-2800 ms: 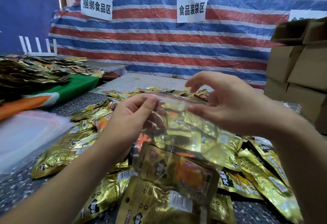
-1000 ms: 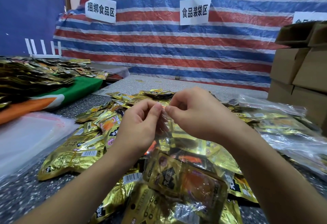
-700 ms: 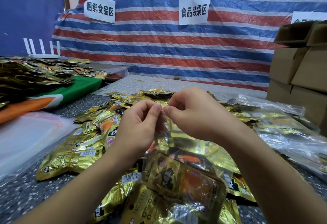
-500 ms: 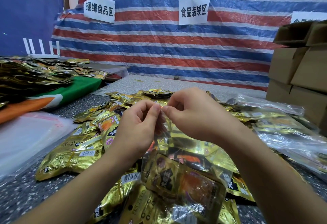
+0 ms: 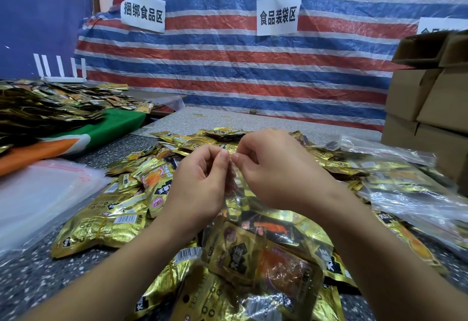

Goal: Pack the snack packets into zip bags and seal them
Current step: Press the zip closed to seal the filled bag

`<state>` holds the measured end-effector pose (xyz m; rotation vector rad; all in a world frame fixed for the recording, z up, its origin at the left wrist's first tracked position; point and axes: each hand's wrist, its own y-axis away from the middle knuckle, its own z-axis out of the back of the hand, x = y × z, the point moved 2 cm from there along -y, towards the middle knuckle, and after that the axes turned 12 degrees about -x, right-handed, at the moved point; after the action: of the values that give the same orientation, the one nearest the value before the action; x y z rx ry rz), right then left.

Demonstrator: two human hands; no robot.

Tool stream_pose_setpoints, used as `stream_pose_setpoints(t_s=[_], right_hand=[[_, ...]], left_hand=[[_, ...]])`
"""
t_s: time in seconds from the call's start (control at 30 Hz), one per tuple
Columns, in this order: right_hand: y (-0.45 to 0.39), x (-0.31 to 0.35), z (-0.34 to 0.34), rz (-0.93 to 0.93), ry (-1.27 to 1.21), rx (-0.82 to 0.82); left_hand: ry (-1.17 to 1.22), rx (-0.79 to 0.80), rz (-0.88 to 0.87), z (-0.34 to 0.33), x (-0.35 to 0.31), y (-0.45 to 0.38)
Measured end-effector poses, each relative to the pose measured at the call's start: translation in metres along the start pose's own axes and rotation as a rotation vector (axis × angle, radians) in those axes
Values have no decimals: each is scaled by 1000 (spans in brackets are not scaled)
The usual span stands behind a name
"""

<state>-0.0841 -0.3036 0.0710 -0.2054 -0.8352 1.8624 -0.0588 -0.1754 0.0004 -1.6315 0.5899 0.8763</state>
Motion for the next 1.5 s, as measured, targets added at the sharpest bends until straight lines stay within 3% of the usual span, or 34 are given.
stream_pose_setpoints(t_s=[0.33,0.63,1.5], right_hand=[[-1,-5,0,-36,-54,-11],[-3,-10,11,-101,-62,125],[-6,-15,22,-55,-11,158]], left_hand=[[193,76,220,-2,-1,-3],[80,34,121,1,-6,-2],[32,-221,61,13,-8,-13]])
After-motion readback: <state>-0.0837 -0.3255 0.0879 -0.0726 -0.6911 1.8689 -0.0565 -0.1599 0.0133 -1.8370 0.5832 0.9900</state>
